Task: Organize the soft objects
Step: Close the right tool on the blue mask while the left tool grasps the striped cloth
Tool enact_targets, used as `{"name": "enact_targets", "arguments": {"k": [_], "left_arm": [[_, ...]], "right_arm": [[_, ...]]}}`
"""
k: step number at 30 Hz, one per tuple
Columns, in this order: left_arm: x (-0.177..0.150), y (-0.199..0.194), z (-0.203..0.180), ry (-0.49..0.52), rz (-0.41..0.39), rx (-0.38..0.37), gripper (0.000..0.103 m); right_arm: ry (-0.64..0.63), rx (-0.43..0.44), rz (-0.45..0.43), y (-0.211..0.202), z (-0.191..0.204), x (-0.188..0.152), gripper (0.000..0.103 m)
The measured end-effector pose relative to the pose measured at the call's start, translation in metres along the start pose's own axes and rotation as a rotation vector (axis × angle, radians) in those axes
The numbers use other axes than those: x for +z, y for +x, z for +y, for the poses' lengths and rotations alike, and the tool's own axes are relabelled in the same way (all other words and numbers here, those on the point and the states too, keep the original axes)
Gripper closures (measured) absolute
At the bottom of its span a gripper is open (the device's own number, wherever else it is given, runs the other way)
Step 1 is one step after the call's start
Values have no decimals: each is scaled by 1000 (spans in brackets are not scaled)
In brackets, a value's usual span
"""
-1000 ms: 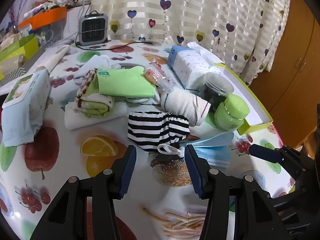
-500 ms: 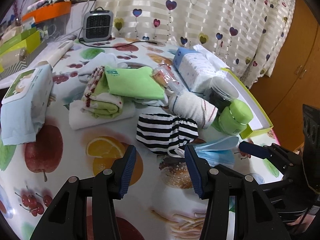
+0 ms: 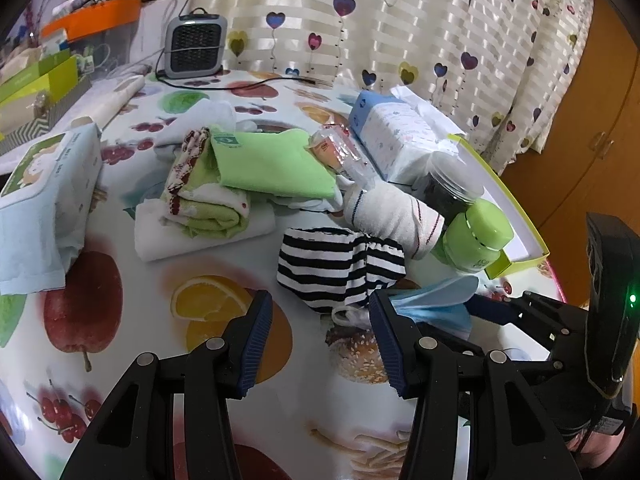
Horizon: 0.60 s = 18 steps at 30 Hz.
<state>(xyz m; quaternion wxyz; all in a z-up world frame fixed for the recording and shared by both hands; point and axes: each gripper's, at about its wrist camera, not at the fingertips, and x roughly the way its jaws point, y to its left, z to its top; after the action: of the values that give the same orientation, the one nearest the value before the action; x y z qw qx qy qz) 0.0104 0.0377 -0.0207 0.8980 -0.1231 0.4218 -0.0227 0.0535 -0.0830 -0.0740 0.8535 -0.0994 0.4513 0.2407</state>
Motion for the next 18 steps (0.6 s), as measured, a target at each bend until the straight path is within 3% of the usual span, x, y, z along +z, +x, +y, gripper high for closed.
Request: {"name": "enact_targets", "arguments": {"k": [5,18], "left_arm": [[2,3,-2,5,3,-10,54],[10,27,-13,2,38,-31,45]], "right_arm": [[-12,8,4,-5,-2,-5,65],[68,22,-24,-28,-24,-20,68]]}}
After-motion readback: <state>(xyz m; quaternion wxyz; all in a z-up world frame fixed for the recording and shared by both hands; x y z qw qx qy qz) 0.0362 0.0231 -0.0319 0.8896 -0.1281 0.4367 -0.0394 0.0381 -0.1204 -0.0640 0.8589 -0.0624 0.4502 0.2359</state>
